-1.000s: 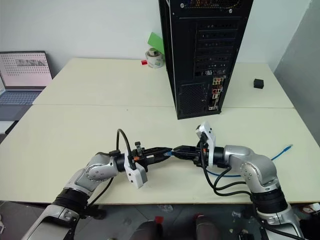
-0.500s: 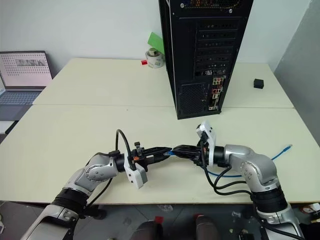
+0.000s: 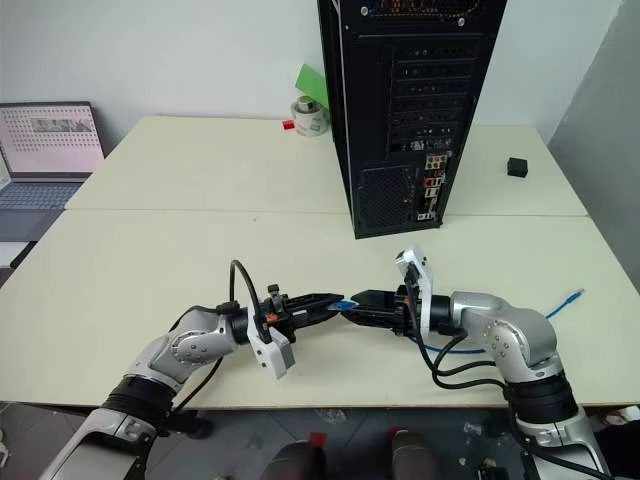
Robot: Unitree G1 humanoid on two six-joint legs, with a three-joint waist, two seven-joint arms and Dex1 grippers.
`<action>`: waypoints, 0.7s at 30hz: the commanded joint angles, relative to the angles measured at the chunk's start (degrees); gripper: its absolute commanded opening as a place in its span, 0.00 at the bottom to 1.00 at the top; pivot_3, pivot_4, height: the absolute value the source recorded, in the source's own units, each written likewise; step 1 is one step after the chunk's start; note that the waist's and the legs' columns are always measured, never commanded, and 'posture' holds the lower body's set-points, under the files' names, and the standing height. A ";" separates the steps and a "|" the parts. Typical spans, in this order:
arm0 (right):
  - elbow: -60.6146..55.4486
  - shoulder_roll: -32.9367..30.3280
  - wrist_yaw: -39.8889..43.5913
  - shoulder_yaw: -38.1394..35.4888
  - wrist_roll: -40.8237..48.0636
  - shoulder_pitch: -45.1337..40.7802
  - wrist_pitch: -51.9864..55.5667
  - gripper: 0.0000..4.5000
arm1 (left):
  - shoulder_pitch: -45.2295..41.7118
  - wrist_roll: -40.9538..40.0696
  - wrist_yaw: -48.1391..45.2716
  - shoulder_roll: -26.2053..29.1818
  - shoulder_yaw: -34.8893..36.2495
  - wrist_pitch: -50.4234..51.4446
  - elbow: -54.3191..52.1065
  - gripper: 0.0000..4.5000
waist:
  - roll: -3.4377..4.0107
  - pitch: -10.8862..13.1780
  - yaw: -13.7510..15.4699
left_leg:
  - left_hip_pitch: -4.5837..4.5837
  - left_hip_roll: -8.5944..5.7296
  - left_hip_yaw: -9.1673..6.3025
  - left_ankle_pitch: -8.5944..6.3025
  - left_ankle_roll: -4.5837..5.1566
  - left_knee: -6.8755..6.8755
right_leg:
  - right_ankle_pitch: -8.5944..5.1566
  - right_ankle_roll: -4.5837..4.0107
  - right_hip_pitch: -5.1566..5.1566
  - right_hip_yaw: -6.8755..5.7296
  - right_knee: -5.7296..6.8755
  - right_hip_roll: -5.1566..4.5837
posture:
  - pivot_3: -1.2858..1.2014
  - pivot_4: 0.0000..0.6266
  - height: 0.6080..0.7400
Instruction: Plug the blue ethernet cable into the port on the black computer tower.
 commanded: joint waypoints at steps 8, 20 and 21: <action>-0.29 1.18 -0.36 -1.24 1.53 -0.86 -0.10 0.23 | -1.41 0.36 1.67 0.56 -0.16 -0.88 -0.99 0.07 | 0.00 0.00 0.00 | 0.00 0.00 0.00 0.00 0.00 0.00 | 0.00 0.00 0.00 -0.01 0.00 0.00 | 0.52 0.24 1.00; -0.18 1.51 -0.87 -1.30 1.45 -0.92 -0.08 0.00 | -1.53 0.84 1.57 0.48 -1.25 -0.84 -0.91 0.07 | 0.00 0.00 0.00 | -0.01 0.00 -0.01 0.00 0.00 0.00 | 0.00 0.00 0.00 -0.01 0.00 0.00 | 0.52 0.24 1.00; -0.16 1.52 -0.91 -1.32 1.48 -0.93 -0.02 0.00 | -1.70 0.06 1.06 0.26 -1.63 -0.12 -0.42 0.07 | 0.00 0.00 0.00 | -0.01 0.00 -0.01 0.00 0.00 0.00 | 0.00 0.00 0.00 -0.01 0.00 0.00 | 0.52 0.24 1.00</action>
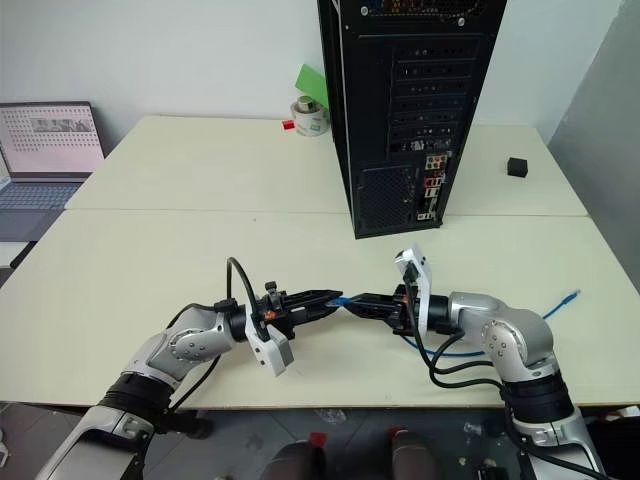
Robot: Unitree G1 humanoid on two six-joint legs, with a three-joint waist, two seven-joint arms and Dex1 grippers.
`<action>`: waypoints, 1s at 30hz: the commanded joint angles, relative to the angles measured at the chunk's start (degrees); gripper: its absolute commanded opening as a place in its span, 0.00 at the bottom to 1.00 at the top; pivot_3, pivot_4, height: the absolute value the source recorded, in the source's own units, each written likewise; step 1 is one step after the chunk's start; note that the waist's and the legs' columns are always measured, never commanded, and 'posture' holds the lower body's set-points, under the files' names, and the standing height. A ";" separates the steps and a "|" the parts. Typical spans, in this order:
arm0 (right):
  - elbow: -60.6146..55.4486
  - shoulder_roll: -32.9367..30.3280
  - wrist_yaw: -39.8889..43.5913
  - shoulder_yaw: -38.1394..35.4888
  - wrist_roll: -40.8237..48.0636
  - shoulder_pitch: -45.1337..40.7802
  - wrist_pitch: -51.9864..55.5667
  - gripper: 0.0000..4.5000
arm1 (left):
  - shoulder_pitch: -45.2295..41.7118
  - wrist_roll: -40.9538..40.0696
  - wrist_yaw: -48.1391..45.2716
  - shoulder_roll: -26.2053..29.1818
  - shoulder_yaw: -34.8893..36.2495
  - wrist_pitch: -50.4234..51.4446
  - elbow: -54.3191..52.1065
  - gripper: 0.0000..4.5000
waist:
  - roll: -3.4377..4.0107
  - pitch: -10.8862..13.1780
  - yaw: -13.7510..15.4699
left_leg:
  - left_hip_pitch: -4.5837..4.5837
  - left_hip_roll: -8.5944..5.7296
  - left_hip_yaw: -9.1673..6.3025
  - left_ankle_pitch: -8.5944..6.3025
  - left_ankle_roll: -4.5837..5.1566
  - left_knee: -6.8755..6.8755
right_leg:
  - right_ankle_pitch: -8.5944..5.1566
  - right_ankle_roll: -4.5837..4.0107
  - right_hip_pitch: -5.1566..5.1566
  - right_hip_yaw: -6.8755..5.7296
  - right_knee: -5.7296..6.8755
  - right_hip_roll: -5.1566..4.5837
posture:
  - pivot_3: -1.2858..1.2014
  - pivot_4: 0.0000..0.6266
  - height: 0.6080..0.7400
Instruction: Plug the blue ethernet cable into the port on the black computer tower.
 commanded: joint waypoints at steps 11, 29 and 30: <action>-0.77 -0.14 -0.42 -2.84 1.33 -1.47 -0.55 0.00 | 0.42 -14.67 -7.58 -0.49 -2.98 10.71 -1.59 0.60 | 0.00 0.00 -0.05 | -0.01 0.00 -0.01 0.00 0.00 0.00 | 0.00 0.00 -0.01 -0.01 0.01 0.00 | 0.52 0.24 1.00; 0.64 0.46 -28.89 -9.35 -26.58 -2.65 -25.86 0.00 | -1.66 -42.25 -6.90 -9.11 2.19 79.72 -32.42 0.99 | 0.00 0.00 -0.06 | -0.11 -0.04 -0.04 0.01 -0.01 0.02 | -0.01 0.01 -0.07 0.02 0.01 0.03 | 0.52 0.24 1.00; 1.56 1.23 -30.38 -9.13 -27.81 -3.19 -26.64 0.00 | -2.59 -41.99 -6.16 -10.01 2.13 81.66 -32.47 0.99 | 0.00 0.00 -0.10 | -0.10 -0.04 -0.04 0.01 -0.01 0.02 | -0.01 0.01 -0.07 0.02 0.01 0.04 | 0.52 0.24 1.00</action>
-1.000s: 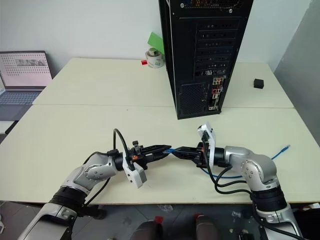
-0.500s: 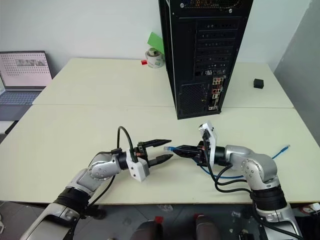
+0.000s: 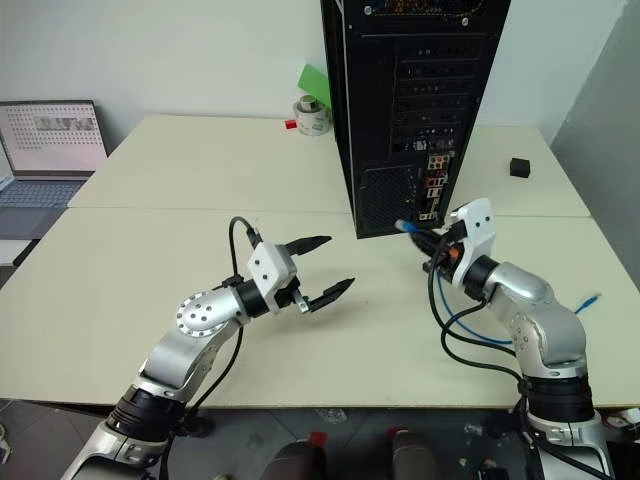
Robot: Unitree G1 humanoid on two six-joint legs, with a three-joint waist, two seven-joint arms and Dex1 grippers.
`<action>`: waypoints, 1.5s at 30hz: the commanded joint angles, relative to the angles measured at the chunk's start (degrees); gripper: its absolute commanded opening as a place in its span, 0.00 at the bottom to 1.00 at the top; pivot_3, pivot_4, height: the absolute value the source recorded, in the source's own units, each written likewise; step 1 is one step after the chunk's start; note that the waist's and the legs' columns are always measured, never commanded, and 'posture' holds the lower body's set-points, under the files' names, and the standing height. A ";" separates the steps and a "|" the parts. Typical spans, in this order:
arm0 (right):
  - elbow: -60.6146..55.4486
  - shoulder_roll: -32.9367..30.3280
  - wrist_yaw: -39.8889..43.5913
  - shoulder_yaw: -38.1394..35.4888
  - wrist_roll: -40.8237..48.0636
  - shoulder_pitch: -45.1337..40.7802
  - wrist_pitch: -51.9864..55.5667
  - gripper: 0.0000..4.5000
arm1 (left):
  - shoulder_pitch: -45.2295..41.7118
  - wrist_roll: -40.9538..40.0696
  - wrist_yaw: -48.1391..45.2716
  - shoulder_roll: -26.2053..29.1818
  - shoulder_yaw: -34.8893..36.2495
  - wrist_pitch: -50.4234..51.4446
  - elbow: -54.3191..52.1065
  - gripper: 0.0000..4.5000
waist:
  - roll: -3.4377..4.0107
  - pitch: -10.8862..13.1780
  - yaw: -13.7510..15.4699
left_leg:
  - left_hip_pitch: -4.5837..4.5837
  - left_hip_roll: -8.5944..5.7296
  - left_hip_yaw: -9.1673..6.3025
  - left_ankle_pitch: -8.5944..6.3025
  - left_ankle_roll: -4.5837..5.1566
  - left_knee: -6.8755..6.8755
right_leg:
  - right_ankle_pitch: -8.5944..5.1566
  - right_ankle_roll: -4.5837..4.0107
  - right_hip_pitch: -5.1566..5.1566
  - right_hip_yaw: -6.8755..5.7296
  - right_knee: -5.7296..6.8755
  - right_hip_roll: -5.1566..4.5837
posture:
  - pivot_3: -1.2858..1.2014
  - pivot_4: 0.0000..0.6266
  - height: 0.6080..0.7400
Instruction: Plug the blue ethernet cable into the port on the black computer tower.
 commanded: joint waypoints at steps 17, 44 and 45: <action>18.02 11.68 -16.73 0.60 -13.53 -13.07 -12.30 0.00 | -7.03 4.06 8.67 -10.45 0.81 19.39 -4.50 0.99 | 0.01 0.00 -0.05 | 0.01 0.04 0.11 0.01 -0.02 -0.04 | 0.01 -0.02 -0.09 0.15 0.02 0.05 | 0.52 0.24 1.00; 23.93 13.77 -19.50 -2.38 -12.94 -16.49 -15.48 0.00 | -6.51 3.98 6.21 -10.02 1.08 20.60 -6.12 0.99 | 0.01 0.00 -0.16 | 0.02 0.04 0.14 0.01 -0.02 -0.04 | 0.01 -0.02 -0.09 0.20 0.04 0.05 | 0.52 0.24 1.00; 23.63 13.97 -19.54 -2.57 -12.81 -16.55 -15.17 0.00 | -6.52 4.01 6.20 -10.03 1.07 20.60 -6.10 0.99 | 0.01 0.00 -0.16 | 0.02 0.04 0.14 0.01 -0.02 -0.04 | 0.01 -0.02 -0.09 0.20 0.04 0.05 | 0.52 0.24 1.00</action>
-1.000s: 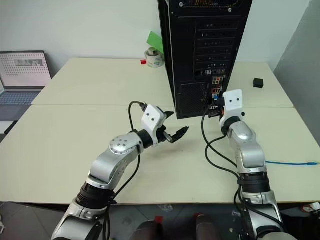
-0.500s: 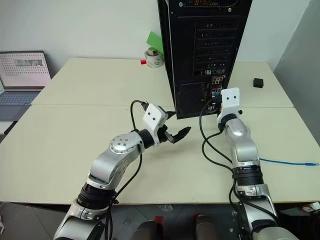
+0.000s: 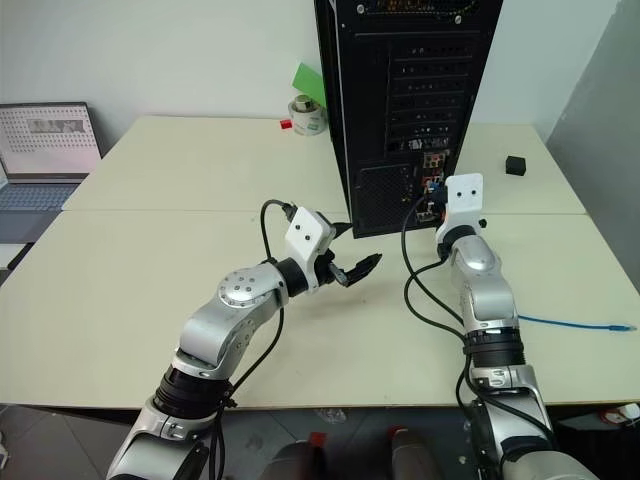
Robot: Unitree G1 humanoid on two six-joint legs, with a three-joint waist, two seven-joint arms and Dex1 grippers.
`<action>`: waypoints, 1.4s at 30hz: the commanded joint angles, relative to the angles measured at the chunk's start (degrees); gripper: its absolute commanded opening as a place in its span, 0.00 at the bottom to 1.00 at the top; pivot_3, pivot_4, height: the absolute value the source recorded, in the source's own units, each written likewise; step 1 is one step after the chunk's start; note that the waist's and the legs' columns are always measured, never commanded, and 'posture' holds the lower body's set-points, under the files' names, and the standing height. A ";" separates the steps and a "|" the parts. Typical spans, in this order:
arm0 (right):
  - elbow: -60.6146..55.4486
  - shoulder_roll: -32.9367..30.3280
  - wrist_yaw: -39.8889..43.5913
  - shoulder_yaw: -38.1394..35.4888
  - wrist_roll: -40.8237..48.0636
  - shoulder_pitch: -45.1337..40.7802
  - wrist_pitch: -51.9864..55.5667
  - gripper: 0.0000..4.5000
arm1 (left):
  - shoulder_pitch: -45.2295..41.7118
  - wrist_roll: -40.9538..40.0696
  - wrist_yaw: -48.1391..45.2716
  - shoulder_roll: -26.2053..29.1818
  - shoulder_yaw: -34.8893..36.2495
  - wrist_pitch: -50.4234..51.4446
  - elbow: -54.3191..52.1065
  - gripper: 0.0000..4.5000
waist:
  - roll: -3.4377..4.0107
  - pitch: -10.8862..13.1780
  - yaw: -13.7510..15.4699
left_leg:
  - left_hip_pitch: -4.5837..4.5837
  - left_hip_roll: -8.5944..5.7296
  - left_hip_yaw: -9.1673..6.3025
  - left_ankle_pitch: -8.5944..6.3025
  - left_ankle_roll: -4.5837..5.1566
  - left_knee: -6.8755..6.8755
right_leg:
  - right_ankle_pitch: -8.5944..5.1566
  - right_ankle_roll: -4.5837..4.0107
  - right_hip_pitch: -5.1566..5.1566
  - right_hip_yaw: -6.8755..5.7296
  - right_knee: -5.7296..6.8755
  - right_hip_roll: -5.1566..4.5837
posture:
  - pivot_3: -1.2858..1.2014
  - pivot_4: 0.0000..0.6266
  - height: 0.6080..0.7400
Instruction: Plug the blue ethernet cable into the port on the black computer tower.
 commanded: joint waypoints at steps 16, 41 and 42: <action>-3.75 2.75 -1.82 0.58 0.33 -3.26 1.90 0.00 | -0.04 0.82 -0.15 -0.13 0.63 -0.85 -2.27 0.99 | 0.01 0.00 -0.42 | -0.01 0.01 0.00 0.00 0.00 -0.02 | 0.00 0.00 -0.03 0.00 0.00 0.01 | 0.52 0.24 1.00; 2.72 5.54 -3.84 1.59 -2.81 -7.06 0.71 0.00 | 0.18 1.47 0.88 -1.21 0.57 -0.71 -2.36 0.99 | 0.02 0.01 -1.42 | -0.02 0.03 0.08 0.00 0.00 -0.05 | 0.00 0.00 -0.11 0.09 0.03 0.03 | 0.52 0.24 1.00; 2.86 5.50 -3.81 1.57 -2.80 -7.12 0.64 0.00 | 0.20 1.50 0.90 -1.24 0.57 -0.72 -2.36 0.99 | 0.02 0.01 -1.43 | -0.02 0.04 0.08 0.00 0.00 -0.05 | 0.00 0.00 -0.11 0.10 0.03 0.03 | 0.52 0.24 1.00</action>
